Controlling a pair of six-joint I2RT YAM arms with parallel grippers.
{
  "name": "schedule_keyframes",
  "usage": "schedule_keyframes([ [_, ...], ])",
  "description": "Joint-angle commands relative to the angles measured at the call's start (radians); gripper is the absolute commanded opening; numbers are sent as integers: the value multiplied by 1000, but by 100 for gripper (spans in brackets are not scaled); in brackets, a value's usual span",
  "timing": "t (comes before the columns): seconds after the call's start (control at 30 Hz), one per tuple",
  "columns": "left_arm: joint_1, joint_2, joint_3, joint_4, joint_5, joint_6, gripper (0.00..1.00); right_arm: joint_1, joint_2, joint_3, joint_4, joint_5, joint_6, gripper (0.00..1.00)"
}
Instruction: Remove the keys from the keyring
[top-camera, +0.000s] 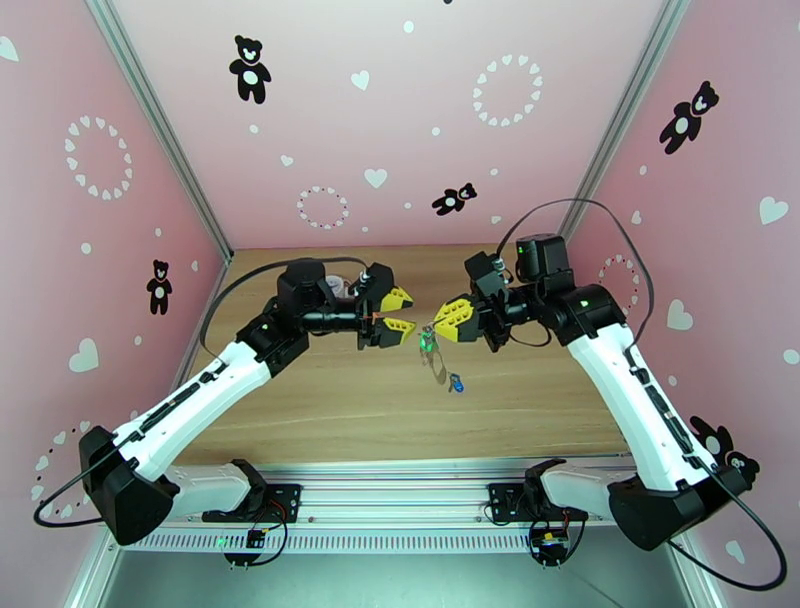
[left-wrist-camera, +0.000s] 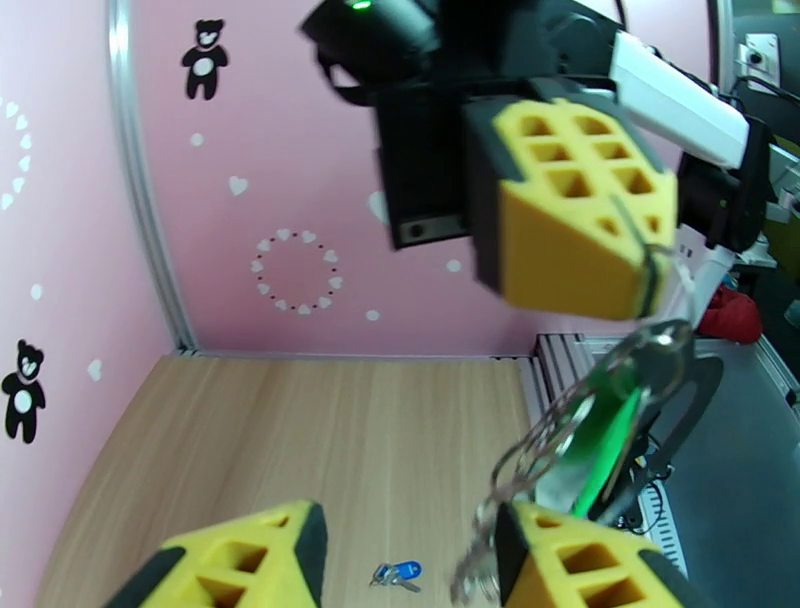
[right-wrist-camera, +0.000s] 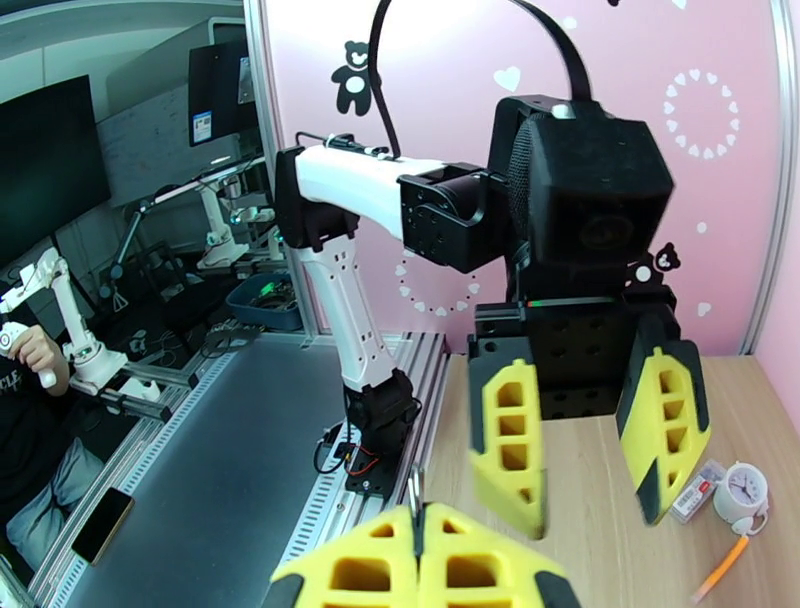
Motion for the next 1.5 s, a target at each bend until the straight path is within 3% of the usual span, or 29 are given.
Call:
schedule_keyframes([
  [0.0, -33, 19, 49, -23, 63, 78, 50, -4, 6, 41, -63, -21, -46, 0],
  [0.23, -51, 51, 73, 7, 76, 75, 51, 6, 8, 42, -33, 12, -9, 0],
  [0.5, -60, 78, 101, -16, 176, 110, 50, 25, -19, 25, 69, 83, 92, 0],
  [0.63, -63, 75, 100, -50, 181, 132, 44, 31, -30, 25, 98, 99, 118, 0],
  [0.93, -64, 40, 48, -49, 151, 130, 20, 37, -35, 21, 123, 130, 130, 0],
  [1.03, -65, 30, 37, -20, 151, 107, 19, 43, -40, 15, 125, 154, 126, 0],
  [1.2, -65, 22, 40, -46, 131, 109, 7, 43, -52, 6, 123, 199, 125, 0],
  [1.3, -66, 19, 48, -68, 121, 99, 4, 45, -62, -1, 117, 227, 124, 5],
  [1.4, -63, 14, 45, -67, 72, 71, 2, 53, -76, -6, 121, 286, 137, 22],
  [1.47, -61, 15, 39, -58, 31, 43, 0, 61, -85, -5, 120, 339, 149, 26],
])
